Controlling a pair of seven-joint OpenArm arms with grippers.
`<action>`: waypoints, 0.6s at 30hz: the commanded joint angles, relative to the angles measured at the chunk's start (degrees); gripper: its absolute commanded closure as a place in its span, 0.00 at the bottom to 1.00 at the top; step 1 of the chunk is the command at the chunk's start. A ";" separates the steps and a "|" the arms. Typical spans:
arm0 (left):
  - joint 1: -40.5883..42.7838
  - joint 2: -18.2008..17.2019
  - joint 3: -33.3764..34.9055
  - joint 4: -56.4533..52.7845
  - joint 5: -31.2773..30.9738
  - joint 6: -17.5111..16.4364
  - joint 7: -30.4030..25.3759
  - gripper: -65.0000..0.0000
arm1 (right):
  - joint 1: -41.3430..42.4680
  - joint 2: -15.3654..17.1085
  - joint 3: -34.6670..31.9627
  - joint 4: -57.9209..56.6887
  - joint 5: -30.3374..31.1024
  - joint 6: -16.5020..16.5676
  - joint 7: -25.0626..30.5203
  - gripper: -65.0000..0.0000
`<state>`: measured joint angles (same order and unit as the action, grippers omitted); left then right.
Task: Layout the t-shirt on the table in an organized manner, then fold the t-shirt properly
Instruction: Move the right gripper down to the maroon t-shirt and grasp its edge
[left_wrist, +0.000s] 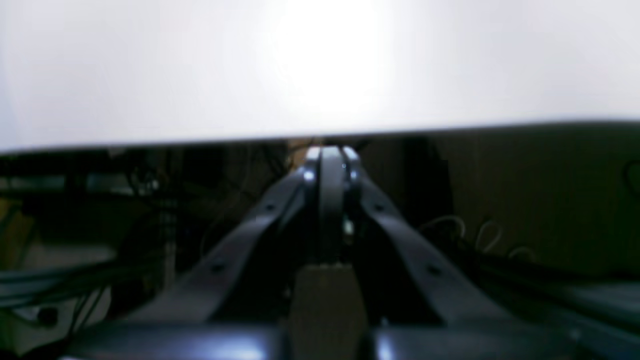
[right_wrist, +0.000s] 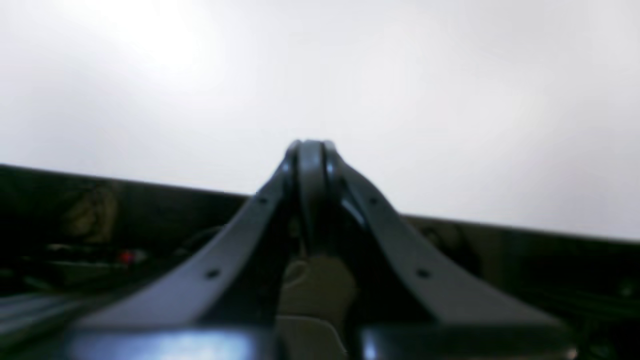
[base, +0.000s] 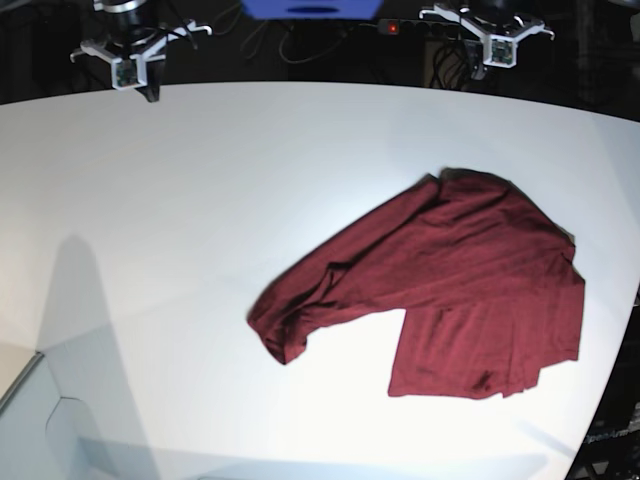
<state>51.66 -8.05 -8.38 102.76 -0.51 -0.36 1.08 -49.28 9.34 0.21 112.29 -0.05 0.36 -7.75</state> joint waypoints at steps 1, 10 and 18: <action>0.69 -0.17 -0.19 1.64 0.03 0.23 -1.39 0.99 | 0.62 0.90 -1.39 2.04 0.01 0.03 -0.03 1.00; -1.51 -0.17 -0.19 8.14 0.03 0.23 -1.04 0.99 | 8.09 1.16 -11.33 3.45 0.01 0.03 -9.26 0.99; -3.35 -0.34 -0.19 8.58 0.03 0.23 -1.04 0.77 | 14.60 1.25 -14.58 3.80 0.01 6.45 -15.24 0.77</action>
<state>47.57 -8.10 -8.43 110.28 -0.49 -0.38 1.50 -34.59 10.44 -14.55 114.87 -0.19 6.42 -23.92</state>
